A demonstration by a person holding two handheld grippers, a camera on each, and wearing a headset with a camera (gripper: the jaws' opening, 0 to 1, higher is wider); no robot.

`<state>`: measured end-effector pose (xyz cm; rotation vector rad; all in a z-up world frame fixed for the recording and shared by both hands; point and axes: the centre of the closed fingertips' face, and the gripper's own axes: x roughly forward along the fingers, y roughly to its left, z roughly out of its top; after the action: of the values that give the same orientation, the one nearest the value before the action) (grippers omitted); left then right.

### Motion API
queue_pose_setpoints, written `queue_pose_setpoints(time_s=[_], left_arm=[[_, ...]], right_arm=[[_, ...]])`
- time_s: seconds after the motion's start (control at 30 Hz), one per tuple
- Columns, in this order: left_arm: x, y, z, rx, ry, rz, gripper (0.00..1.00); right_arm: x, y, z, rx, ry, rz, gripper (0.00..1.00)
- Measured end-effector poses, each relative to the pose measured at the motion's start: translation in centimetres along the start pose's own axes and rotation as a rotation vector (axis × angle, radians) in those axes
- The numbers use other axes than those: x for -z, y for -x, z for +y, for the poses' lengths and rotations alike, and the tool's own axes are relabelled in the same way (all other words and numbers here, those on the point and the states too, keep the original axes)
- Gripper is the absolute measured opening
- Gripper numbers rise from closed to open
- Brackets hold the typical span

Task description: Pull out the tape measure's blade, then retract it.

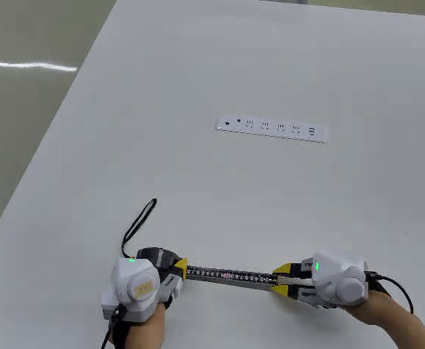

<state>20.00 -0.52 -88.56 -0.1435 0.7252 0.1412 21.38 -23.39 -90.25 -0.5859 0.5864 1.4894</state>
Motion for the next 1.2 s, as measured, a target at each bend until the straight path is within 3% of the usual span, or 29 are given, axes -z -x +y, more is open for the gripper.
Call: queue_pose_setpoints(time_s=[1.2], left_arm=[[0.0, 0.0, 0.1, -0.001, -0.004, -0.001, 0.61]], right_arm=[[-1.6, -1.3, 0.0, -0.013, 0.006, -0.022, 0.12]])
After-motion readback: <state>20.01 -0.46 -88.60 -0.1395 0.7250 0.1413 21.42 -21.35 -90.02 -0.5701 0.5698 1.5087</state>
